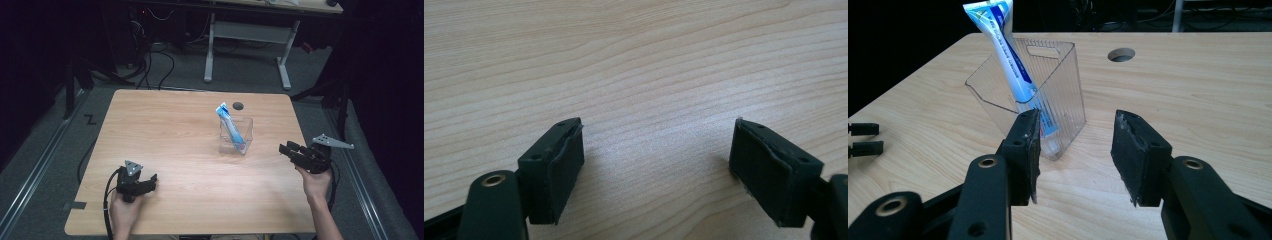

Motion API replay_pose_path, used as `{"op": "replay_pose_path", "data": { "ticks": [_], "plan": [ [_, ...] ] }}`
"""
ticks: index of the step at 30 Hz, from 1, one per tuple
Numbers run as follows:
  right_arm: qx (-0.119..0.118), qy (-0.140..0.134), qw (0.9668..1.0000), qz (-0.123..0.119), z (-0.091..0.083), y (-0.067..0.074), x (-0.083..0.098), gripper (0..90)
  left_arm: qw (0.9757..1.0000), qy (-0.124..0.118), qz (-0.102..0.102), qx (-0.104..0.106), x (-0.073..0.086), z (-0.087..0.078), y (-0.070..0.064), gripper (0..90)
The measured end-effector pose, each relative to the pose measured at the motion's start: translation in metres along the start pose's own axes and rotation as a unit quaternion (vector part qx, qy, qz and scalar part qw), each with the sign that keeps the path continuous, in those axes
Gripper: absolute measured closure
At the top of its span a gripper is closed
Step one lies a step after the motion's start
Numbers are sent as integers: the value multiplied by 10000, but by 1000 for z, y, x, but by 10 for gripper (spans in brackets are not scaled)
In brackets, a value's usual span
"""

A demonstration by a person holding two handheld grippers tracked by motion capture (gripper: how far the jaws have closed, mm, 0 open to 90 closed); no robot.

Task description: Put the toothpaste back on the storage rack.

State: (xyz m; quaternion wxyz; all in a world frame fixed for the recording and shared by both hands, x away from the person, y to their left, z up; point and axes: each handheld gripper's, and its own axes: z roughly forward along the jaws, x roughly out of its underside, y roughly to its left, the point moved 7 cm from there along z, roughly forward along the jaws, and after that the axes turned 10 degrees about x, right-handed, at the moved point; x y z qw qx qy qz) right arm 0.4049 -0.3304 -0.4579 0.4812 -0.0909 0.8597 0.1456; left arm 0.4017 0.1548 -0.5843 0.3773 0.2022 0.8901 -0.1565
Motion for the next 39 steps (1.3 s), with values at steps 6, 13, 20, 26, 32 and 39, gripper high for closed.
{"op": "replay_pose_path", "data": {
  "ticks": [6, 13, 20, 26, 32, 39],
  "plan": [
    [17, 57, 10000, 30, 4, 0, 8, 543, 10000, -1, -4, -1, 0, 0, 0, 222],
    [7, 109, 9998, 134, 7, -1, 15, 543, 10000, -4, -6, 1, 0, 0, 0, 223],
    [69, 312, 9995, 27, 14, 0, 28, 541, 10000, -3, -7, 2, 0, 0, 0, 223],
    [112, 384, 9992, -14, 17, 1, 34, 540, 10000, -11, -12, 2, 0, 0, 0, 223],
    [157, 460, 9988, -61, 23, 1, 41, 540, 10000, -11, -13, 2, 0, 0, 0, 223],
    [227, 579, 9980, -114, 32, 1, 51, 539, 10000, -10, -11, 2, 0, 0, 0, 223]
  ]
}}
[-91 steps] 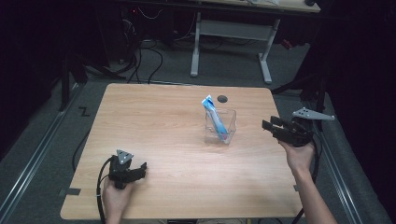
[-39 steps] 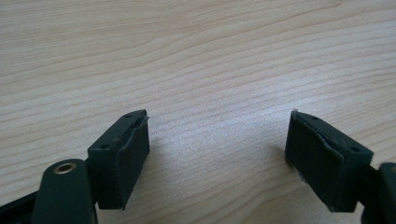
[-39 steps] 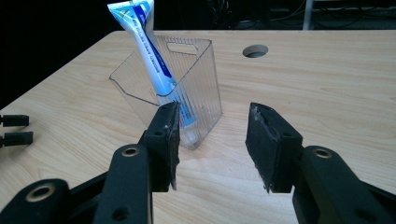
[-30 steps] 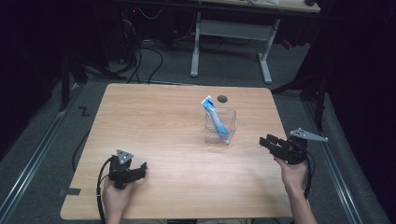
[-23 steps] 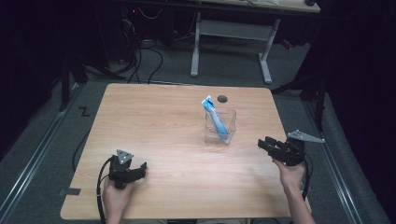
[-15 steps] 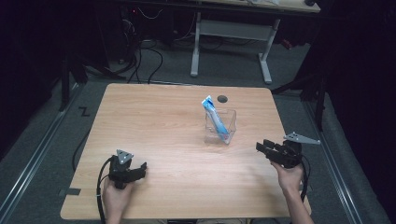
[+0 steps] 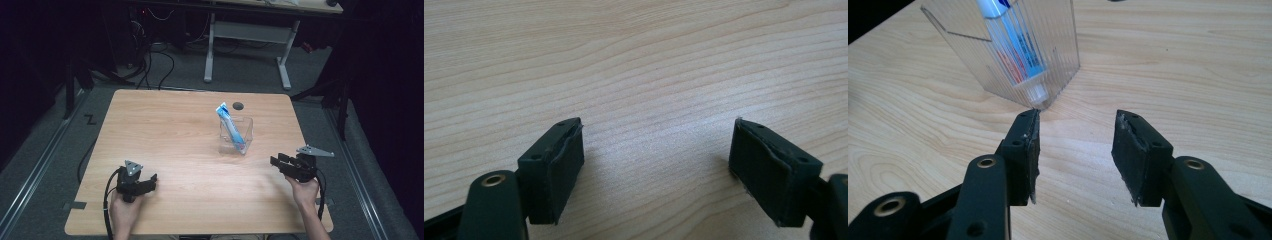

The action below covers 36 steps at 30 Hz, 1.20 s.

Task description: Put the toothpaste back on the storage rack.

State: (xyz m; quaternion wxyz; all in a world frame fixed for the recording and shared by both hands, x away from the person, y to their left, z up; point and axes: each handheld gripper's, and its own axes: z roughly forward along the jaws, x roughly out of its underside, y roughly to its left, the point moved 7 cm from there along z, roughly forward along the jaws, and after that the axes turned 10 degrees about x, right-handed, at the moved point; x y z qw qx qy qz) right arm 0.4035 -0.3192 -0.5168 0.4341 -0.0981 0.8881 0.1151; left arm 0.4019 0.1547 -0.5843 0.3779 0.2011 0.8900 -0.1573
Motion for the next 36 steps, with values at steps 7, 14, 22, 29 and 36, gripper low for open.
{"op": "replay_pose_path", "data": {
  "ticks": [7, 14, 22, 29, 36],
  "plan": [
    [84, 103, 9999, -103, 9, 2, 5, 524, 10000, -1, 0, 1, 0, 0, 0, 223],
    [190, 258, 9991, -284, 21, 7, 10, 522, 10000, 7, 6, 1, 0, 0, 0, 223],
    [307, 348, 9979, -448, 33, 11, 15, 514, 10000, 0, 6, -3, 0, 0, 0, 223],
    [451, 401, 9973, -425, 44, 9, 26, 513, 10000, -10, -3, -2, 0, 0, 0, 223],
    [515, 430, 9965, -502, 50, 13, 29, 512, 10000, -11, -4, -2, 0, 0, 0, 223]
  ]
}}
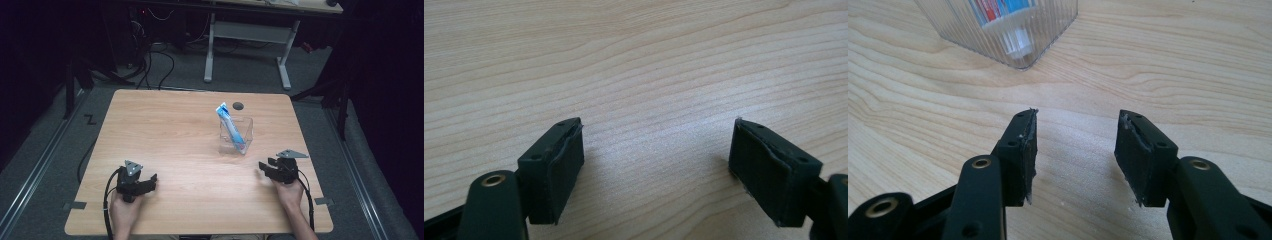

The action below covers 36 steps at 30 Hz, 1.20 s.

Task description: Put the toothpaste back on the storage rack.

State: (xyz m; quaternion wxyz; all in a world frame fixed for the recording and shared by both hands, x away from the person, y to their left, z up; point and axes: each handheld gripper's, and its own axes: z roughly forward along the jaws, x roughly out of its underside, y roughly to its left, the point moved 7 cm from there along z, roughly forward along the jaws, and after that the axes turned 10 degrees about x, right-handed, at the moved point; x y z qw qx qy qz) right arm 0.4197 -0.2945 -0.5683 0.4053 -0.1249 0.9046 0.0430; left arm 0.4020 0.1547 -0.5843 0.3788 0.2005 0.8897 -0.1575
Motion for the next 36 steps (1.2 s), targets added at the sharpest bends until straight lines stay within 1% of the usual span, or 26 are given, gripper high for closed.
{"op": "replay_pose_path", "data": {
  "ticks": [11, 12, 16, 21, 24, 26, 28, 29, 30, 36],
  "plan": [
    [148, 33, 9996, -246, 6, 4, 3, 502, 10000, -1, -2, 3, 0, 0, 0, 223],
    [162, 54, 9996, -234, 6, 5, 4, 502, 10000, -1, -1, 3, 0, 0, 0, 223],
    [200, 61, 9993, -311, 8, 6, 4, 492, 10000, 0, -1, 3, 0, 0, 0, 223],
    [239, 29, 9992, -323, 9, 7, 4, 484, 10000, -1, -1, 3, 0, 0, 0, 223],
    [325, 10, 9981, -530, 10, 8, 4, 463, 10000, -2, 0, 2, 0, 0, 0, 223],
    [308, 24, 9983, -499, 10, 8, 4, 452, 10000, 5, 4, 2, 0, 0, 0, 223],
    [339, 32, 9982, -497, 11, 7, 4, 431, 10000, 5, 6, 1, 0, 0, 0, 223],
    [339, 47, 9983, -463, 11, 8, 4, 429, 10000, 5, 4, 2, 0, 0, 0, 223],
    [342, 36, 9982, -490, 11, 7, 4, 426, 10000, 5, 6, 2, 0, 0, 0, 223],
    [347, 49, 9983, -462, 11, 8, 4, 419, 10000, -1, 0, 1, 0, 0, 0, 223]
  ]
}}
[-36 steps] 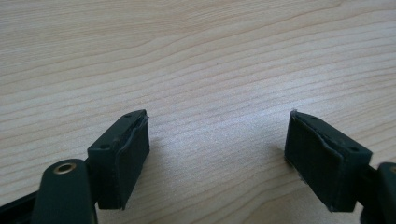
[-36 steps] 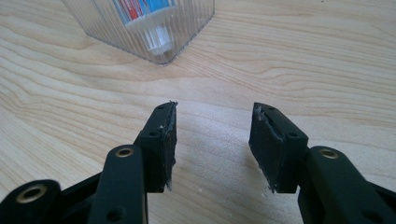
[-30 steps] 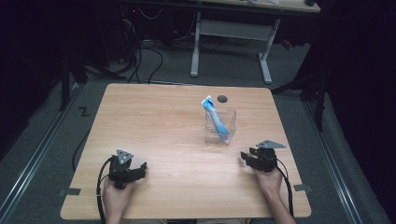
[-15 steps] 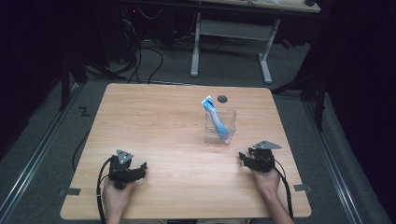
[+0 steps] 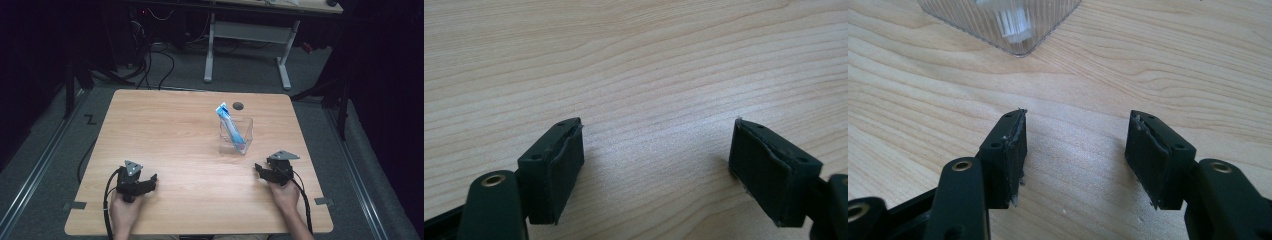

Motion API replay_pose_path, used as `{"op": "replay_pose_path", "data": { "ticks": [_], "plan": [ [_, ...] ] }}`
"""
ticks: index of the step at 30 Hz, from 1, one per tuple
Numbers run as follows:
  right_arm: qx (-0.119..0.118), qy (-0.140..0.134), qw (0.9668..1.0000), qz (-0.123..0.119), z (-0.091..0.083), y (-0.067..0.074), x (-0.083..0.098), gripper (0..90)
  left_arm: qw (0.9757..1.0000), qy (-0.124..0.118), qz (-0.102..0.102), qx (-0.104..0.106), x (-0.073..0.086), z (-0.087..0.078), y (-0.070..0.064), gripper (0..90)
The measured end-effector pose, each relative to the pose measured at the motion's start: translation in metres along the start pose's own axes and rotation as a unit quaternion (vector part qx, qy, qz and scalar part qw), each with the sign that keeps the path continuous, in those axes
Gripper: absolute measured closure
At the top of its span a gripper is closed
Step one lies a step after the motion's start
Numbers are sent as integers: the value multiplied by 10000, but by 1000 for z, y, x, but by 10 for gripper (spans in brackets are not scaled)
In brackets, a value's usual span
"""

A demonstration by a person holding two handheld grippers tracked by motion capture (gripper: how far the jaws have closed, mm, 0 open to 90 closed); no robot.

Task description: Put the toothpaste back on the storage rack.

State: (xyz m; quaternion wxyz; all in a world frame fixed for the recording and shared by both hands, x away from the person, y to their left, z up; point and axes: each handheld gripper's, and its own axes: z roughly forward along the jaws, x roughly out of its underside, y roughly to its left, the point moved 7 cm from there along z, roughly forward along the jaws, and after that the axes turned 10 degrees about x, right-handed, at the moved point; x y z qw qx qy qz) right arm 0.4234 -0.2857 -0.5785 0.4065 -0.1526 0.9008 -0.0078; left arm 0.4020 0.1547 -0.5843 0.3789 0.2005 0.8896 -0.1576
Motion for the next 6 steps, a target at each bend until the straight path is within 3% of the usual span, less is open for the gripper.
{"op": "replay_pose_path", "data": {
  "ticks": [6],
  "plan": [
    [-8, 2, 10000, -5, 0, 0, 0, 412, 10000, 3, -6, -1, 0, 0, 0, 223]
  ]
}}
